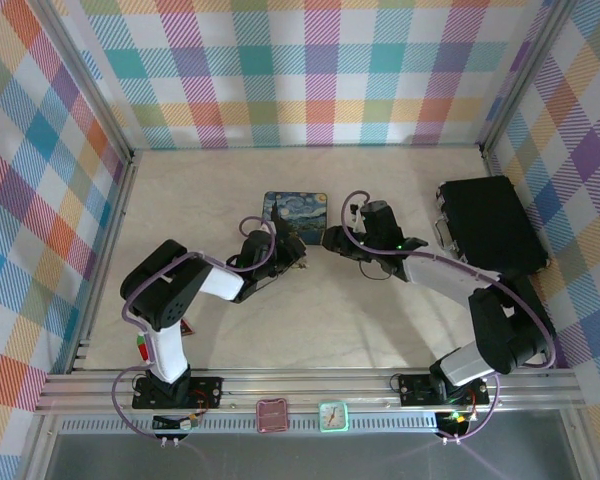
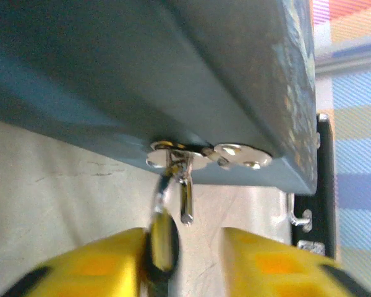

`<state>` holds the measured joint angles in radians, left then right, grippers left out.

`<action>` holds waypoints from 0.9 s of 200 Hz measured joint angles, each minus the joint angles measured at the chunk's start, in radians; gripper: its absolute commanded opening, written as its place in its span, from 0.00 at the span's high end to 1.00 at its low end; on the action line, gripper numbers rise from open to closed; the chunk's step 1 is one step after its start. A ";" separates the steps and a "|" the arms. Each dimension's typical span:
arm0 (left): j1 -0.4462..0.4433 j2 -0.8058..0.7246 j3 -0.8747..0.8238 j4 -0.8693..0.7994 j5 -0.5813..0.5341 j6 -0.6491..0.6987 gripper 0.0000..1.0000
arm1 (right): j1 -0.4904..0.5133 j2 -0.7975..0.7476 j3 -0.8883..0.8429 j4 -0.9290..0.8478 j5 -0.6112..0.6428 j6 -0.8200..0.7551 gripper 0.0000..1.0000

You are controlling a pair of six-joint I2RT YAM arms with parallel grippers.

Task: Unlock a padlock with a key

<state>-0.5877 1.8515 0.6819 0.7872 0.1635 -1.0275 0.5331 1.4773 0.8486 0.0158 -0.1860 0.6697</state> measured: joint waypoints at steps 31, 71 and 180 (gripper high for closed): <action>0.010 -0.052 -0.001 -0.061 -0.008 0.007 0.30 | 0.004 -0.006 0.022 -0.105 0.035 -0.091 0.50; 0.074 -0.189 -0.009 -0.164 -0.007 0.042 0.27 | 0.056 0.006 0.067 -0.180 0.063 -0.195 0.48; 0.340 -0.272 0.023 -0.347 0.080 0.079 0.25 | 0.271 0.456 0.547 -0.452 0.299 -0.486 0.38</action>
<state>-0.2478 1.5799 0.7052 0.4400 0.2432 -0.9485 0.8040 1.9331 1.3956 -0.4366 0.1131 0.1837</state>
